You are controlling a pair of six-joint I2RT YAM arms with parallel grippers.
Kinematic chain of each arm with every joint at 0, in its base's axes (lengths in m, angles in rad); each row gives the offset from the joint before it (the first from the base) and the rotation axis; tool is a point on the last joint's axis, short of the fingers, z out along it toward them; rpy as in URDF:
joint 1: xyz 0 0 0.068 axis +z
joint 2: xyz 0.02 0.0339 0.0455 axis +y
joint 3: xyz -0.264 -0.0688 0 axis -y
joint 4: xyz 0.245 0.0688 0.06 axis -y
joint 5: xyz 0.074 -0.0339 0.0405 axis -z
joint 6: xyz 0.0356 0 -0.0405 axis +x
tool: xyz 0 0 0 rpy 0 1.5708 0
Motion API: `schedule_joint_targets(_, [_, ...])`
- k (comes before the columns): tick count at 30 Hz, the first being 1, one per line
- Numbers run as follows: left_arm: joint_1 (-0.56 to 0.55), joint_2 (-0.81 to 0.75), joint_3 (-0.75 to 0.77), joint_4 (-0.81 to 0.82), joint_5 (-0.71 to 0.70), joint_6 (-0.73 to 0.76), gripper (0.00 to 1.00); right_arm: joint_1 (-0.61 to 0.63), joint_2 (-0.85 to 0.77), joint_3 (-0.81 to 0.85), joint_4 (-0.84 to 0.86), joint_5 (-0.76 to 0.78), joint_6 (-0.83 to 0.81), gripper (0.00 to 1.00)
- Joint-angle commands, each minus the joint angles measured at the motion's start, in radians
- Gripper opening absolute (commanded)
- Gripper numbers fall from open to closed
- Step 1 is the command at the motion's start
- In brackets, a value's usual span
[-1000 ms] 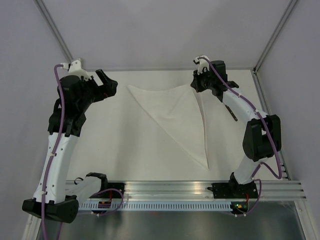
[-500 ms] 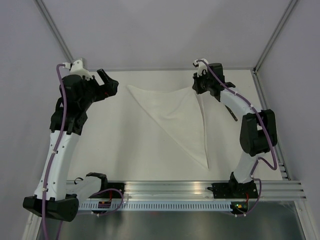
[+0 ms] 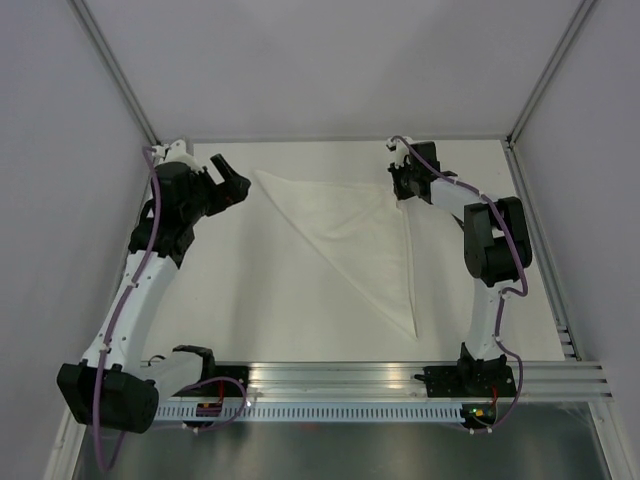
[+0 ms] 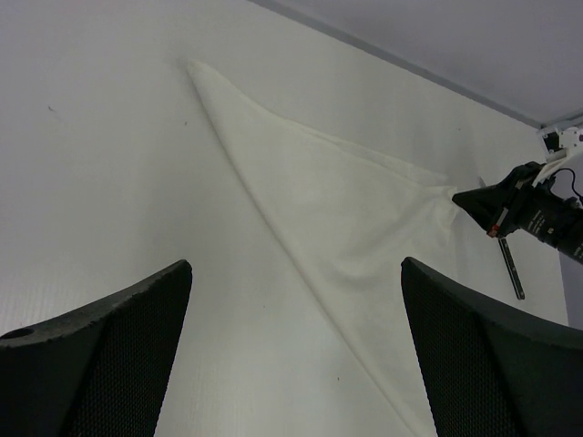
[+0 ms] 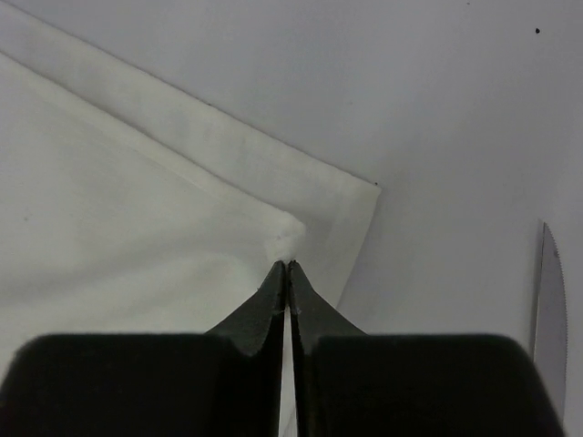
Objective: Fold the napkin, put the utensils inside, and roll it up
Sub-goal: Fold the napkin
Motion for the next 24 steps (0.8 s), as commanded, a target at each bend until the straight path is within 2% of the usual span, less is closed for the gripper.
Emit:
schedule_joint_targets(1, [0.000,0.062,-0.076,0.150,0.017,-0.108,1.00,-0.007,0.043,0.067,0.026,0.053,-0.021,0.08])
schedule_joint_targets(5, [0.001,0.169,-0.121,0.269,-0.006,-0.157,1.00,-0.008,0.084,0.136,-0.007,0.087,-0.024,0.21])
schedule_joint_targets(9, [0.000,0.347,-0.116,0.382,-0.004,-0.197,1.00,-0.016,0.092,0.187,-0.053,0.077,-0.018,0.51])
schedule_joint_targets(10, [0.000,0.384,-0.106,0.423,-0.005,-0.201,1.00,-0.018,0.075,0.184,-0.053,0.075,-0.017,0.54])
schedule_joint_targets(15, [0.000,0.655,0.019,0.497,-0.024,-0.206,0.99,-0.018,0.055,0.187,-0.083,0.061,-0.015,0.56])
schedule_joint_targets(24, [0.008,0.898,0.241,0.467,-0.049,-0.202,0.96,-0.021,0.071,0.201,-0.126,0.031,-0.026,0.54])
